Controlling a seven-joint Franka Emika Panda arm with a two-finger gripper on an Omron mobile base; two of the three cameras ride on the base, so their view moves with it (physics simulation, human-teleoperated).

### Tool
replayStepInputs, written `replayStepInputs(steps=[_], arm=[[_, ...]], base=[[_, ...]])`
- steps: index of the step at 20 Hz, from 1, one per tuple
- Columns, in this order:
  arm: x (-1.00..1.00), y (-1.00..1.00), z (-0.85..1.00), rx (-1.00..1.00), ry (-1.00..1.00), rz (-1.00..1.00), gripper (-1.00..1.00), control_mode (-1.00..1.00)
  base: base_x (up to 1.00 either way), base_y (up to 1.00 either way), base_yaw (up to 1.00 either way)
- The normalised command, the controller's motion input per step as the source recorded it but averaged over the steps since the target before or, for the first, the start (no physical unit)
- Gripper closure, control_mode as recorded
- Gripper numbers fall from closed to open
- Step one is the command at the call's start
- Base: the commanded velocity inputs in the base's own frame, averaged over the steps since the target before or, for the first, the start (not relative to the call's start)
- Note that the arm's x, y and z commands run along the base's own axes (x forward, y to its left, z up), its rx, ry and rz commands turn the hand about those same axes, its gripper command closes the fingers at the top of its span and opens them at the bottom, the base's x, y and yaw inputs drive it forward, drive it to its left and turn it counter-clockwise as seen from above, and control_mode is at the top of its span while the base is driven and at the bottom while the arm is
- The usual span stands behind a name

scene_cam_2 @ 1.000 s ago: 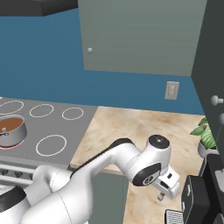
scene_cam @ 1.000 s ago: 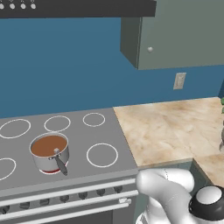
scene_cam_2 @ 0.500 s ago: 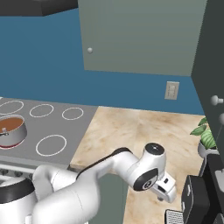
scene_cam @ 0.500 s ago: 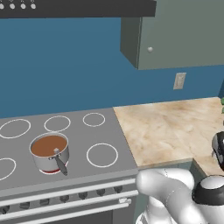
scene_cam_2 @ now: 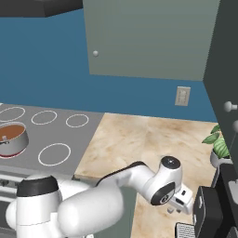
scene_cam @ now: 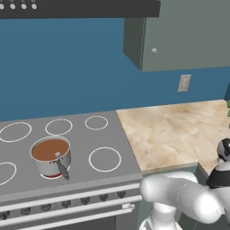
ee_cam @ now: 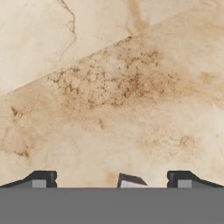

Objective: Pick up the sugar cube(s) and place them in the saucepan with hot chocolate.

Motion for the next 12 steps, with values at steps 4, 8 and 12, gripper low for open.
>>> replayStepInputs(steps=[4,8,12], arm=[[0.14,-0.27,-0.11,0.00,0.00,0.05,-1.00,-1.00],[0.10,-0.38,-0.17,0.00,0.00,0.00,-1.00,-1.00],[-0.11,-0.08,-0.03,0.02,0.00,0.00,-1.00,-1.00]], base=[[0.00,0.00,0.00],[0.00,0.00,0.00],[0.00,0.00,0.00]])
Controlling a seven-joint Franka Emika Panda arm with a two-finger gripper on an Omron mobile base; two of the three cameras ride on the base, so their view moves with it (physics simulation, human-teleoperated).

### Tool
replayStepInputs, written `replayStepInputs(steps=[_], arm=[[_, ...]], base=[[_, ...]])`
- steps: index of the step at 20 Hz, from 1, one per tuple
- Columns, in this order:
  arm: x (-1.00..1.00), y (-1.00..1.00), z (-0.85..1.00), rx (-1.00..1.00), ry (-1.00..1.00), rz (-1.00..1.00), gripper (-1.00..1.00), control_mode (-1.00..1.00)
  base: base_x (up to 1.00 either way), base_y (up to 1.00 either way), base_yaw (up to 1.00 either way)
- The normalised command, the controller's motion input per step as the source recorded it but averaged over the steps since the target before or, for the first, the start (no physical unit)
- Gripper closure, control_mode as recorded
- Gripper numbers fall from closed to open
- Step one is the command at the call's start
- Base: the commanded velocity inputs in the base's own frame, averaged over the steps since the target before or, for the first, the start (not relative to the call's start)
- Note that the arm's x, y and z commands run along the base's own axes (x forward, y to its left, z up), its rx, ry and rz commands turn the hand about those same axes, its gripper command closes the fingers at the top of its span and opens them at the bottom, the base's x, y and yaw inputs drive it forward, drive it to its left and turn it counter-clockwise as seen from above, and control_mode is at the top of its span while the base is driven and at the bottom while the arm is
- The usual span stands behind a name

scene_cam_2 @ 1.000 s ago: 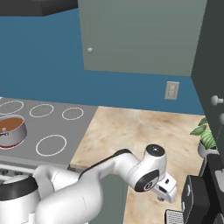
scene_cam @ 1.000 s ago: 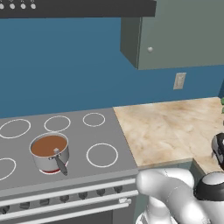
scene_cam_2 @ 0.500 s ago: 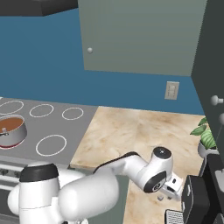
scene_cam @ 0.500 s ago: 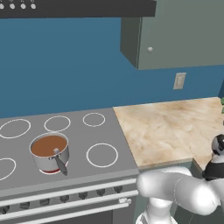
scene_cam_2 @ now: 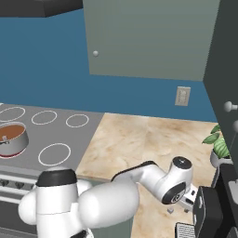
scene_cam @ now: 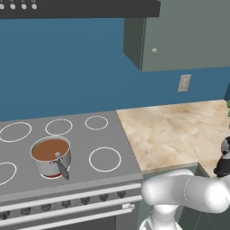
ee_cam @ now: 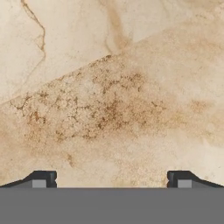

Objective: Pick up the sugar cube(s) and place them in the saucepan with hot chocolate.

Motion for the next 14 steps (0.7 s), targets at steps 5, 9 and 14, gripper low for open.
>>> replayStepInputs(steps=[5,9,14], arm=[[0.00,0.00,0.00,0.01,0.00,0.00,-1.00,-1.00],[-0.24,0.00,0.00,0.03,0.00,0.00,-1.00,-1.00],[-0.29,0.01,0.00,0.01,0.00,0.00,-1.00,-1.00]], base=[[0.00,0.00,0.00],[0.00,0.00,0.00],[0.00,0.00,0.00]])
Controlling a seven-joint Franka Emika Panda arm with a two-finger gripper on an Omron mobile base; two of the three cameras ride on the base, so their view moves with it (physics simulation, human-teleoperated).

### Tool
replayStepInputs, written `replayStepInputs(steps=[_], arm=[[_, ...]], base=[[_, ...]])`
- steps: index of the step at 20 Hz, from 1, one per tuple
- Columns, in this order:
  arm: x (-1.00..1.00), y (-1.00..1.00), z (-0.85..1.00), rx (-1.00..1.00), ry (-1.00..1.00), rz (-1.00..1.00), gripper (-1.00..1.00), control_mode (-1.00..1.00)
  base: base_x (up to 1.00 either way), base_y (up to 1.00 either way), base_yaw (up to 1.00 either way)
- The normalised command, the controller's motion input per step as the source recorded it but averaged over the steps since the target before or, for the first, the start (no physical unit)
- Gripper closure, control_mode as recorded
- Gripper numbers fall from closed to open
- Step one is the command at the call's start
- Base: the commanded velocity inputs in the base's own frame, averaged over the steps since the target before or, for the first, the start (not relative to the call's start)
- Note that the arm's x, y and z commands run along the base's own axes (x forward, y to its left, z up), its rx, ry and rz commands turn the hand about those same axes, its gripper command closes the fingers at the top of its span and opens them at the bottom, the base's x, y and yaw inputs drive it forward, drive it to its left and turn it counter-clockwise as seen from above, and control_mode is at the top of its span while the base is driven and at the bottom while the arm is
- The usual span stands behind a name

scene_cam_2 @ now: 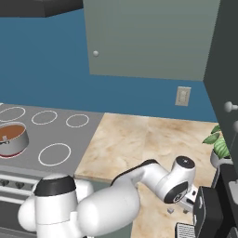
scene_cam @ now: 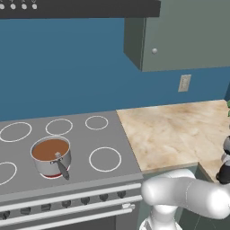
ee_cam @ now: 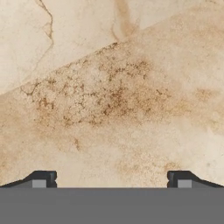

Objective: Pick up the sugar cube(s) and place them in the saucepan with hot chocolate.

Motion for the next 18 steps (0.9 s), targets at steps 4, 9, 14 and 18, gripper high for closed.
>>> replayStepInputs(steps=[4,9,14,18], arm=[[-0.13,0.00,0.00,0.00,0.00,0.00,-1.00,-1.00],[0.00,0.00,0.00,0.00,0.00,0.00,-1.00,-1.00],[-0.28,0.00,0.00,0.00,0.00,0.00,-1.00,-1.00],[-0.16,0.01,0.00,0.00,0.00,0.00,-1.00,-1.00]], base=[[0.00,0.00,0.00],[0.00,0.00,0.00],[0.00,0.00,0.00],[0.00,0.00,0.00]])
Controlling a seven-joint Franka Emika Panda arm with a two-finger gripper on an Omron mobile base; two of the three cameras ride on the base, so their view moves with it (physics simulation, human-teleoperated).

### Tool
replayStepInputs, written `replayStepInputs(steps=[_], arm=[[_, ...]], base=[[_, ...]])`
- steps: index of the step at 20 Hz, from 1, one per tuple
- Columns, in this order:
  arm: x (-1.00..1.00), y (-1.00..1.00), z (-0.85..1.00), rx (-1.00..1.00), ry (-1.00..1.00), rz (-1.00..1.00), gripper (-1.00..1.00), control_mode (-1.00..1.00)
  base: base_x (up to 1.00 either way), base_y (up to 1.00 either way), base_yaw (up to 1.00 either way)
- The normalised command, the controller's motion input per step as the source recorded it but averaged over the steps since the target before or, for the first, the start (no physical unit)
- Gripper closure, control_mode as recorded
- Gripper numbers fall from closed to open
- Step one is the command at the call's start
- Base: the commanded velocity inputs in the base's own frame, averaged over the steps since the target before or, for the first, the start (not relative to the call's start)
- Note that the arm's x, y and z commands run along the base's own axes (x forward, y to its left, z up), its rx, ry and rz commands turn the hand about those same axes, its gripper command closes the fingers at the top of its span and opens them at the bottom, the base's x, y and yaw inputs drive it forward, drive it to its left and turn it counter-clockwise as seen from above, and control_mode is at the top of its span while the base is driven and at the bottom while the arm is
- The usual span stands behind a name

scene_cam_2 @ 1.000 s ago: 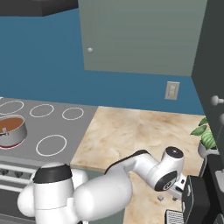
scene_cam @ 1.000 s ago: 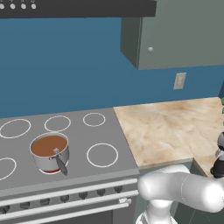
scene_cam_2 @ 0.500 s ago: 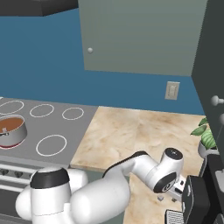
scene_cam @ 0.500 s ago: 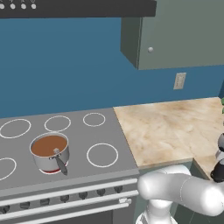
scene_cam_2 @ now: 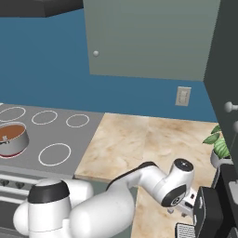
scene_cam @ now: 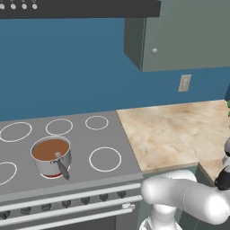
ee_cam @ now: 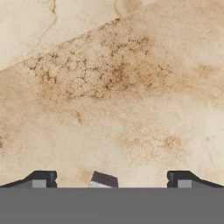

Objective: Pick up the sugar cube(s) and place them in the saucepan with hot chocolate.

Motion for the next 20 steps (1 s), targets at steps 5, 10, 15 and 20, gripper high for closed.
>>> replayStepInputs(steps=[5,10,15,20], arm=[[-0.03,0.07,0.00,0.00,0.00,0.00,-1.00,-1.00],[0.00,0.09,-0.03,0.00,0.00,0.00,-1.00,-1.00],[-0.03,0.02,-0.08,0.00,0.00,0.00,-1.00,-1.00],[0.00,0.00,-0.14,0.00,0.00,0.00,-1.00,-1.00]], base=[[0.00,0.00,0.00],[0.00,0.00,0.00],[0.00,0.00,0.00],[0.00,0.00,0.00]])
